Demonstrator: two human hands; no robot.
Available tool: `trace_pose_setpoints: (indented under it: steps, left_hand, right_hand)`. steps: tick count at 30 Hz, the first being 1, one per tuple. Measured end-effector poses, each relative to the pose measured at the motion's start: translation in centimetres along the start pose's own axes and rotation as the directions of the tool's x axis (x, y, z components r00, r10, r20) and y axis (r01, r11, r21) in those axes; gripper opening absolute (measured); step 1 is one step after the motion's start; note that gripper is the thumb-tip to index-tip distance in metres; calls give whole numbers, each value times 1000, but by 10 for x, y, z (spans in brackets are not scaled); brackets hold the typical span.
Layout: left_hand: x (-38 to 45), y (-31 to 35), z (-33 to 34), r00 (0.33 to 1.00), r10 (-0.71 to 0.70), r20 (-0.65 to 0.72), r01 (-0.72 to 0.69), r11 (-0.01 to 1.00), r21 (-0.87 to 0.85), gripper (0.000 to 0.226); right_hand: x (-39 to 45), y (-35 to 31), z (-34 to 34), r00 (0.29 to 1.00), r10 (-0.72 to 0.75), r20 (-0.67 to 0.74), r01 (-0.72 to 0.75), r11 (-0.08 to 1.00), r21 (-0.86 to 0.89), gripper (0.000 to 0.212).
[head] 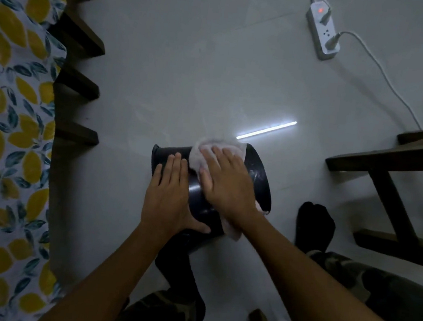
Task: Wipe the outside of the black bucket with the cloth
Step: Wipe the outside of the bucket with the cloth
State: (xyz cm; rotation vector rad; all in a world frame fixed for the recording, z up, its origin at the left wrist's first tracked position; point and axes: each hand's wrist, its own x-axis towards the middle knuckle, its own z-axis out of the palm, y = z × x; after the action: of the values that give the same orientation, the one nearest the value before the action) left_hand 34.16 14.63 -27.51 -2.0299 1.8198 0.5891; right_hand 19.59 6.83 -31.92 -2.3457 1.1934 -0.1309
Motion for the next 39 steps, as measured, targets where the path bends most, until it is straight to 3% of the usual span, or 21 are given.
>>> trace_pose_setpoints:
  steps: [4, 9, 14, 19, 22, 25, 29, 34, 39]
  left_hand:
    - [3, 0, -5, 1000, -22, 7, 22, 999, 28, 169]
    - [6, 0, -10, 999, -25, 29, 24, 999, 49, 170]
    - [2, 3, -7, 999, -25, 34, 23, 998, 65, 168]
    - [6, -3, -8, 1000, 17, 5, -17, 999, -40, 160]
    - [15, -6, -16, 999, -2, 39, 4, 999, -34, 165]
    - [9, 0, -17, 999, -20, 40, 19, 999, 35, 167]
    - [-4, 10, -9, 1000, -26, -15, 26, 999, 37, 167]
    - [-17, 26, 2, 991, -9, -133, 14, 999, 42, 160]
    - [-17, 56, 7, 975, -156, -155, 165, 985, 44, 153]
  right_hand:
    - [20, 23, -15, 988, 139, -60, -131, 983, 128, 47]
    - [-43, 47, -8, 964, 248, -94, -250, 968, -8, 58]
    - [-102, 12, 20, 1000, 4, -23, -5, 996, -85, 62]
    - [-38, -4, 13, 981, -188, 48, 192, 977, -88, 69]
    - [-10, 1, -4, 994, -98, 51, 99, 995, -17, 59]
    - [12, 14, -14, 991, 116, -64, -111, 990, 82, 41]
    - [19, 41, -19, 938, 324, -122, -315, 945, 87, 44]
    - [-21, 40, -19, 923, 359, -136, -343, 931, 129, 62]
    - [-51, 39, -9, 939, 281, -196, -260, 957, 127, 64]
